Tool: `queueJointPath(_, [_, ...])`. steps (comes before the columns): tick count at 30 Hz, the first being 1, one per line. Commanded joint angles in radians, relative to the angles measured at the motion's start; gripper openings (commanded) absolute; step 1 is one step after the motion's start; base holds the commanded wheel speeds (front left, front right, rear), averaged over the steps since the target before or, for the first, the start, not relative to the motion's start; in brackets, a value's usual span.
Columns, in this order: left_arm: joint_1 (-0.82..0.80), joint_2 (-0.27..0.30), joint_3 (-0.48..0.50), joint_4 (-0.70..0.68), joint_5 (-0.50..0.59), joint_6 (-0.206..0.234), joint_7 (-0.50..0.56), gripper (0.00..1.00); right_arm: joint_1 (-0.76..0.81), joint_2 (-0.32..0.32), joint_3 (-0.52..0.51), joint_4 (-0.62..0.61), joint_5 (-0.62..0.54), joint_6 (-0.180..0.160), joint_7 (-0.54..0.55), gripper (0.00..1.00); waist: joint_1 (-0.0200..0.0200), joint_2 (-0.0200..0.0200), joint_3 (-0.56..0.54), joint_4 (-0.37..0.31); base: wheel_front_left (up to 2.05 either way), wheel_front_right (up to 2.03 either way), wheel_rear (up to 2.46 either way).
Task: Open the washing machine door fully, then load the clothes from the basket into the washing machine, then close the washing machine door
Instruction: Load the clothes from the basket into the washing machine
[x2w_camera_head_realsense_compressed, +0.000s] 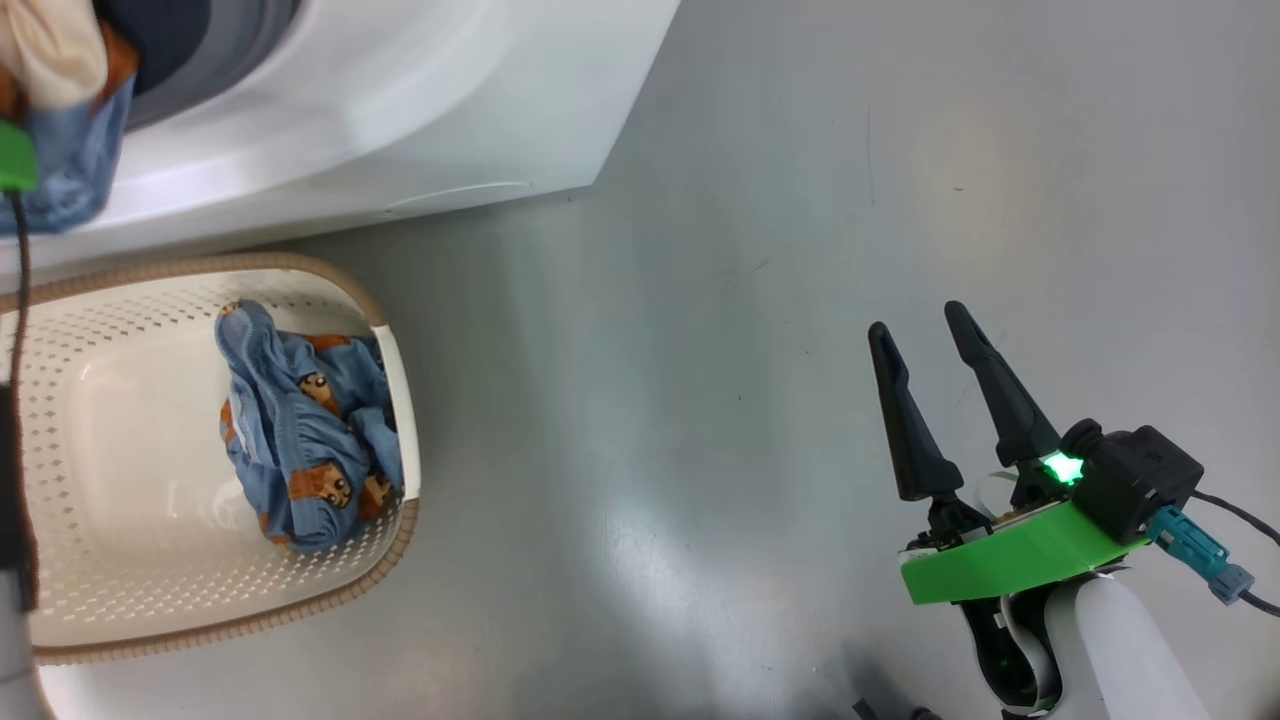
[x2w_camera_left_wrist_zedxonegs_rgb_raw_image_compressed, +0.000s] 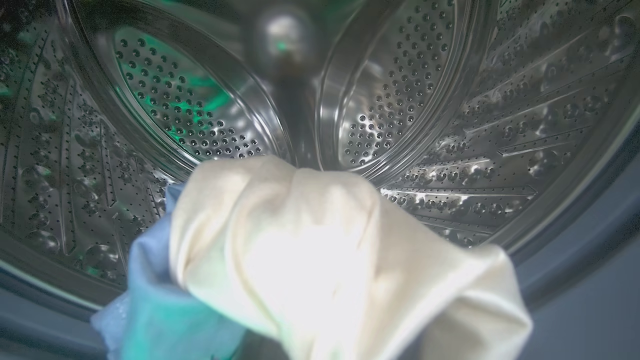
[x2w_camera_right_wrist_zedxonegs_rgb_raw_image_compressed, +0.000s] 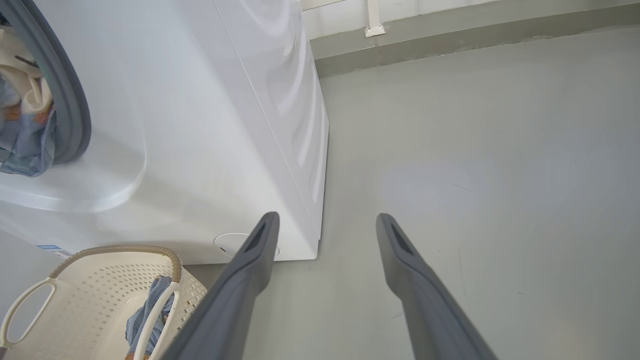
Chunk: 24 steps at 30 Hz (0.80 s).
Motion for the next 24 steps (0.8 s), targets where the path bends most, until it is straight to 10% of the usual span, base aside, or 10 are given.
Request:
queueJointPath(1, [-0.025, 0.052, 0.018, -0.012, 0.014, 0.007, 0.012, 0.0, 0.014, 0.002, 0.029, -0.018, 0.009, 0.001, -0.005, 1.0, 0.0, -0.0001, 0.002, -0.003, 0.0, 0.0, 0.0])
queueJointPath(24, [-0.326, 0.102, -0.065, 0.343, 0.054, 0.005, 0.04, 0.0, 0.02, 0.002, 0.042, -0.027, 0.018, 0.001, -0.005, 1.0, 0.0, -0.0001, 0.061, -0.041, 0.0, 0.0, 0.0])
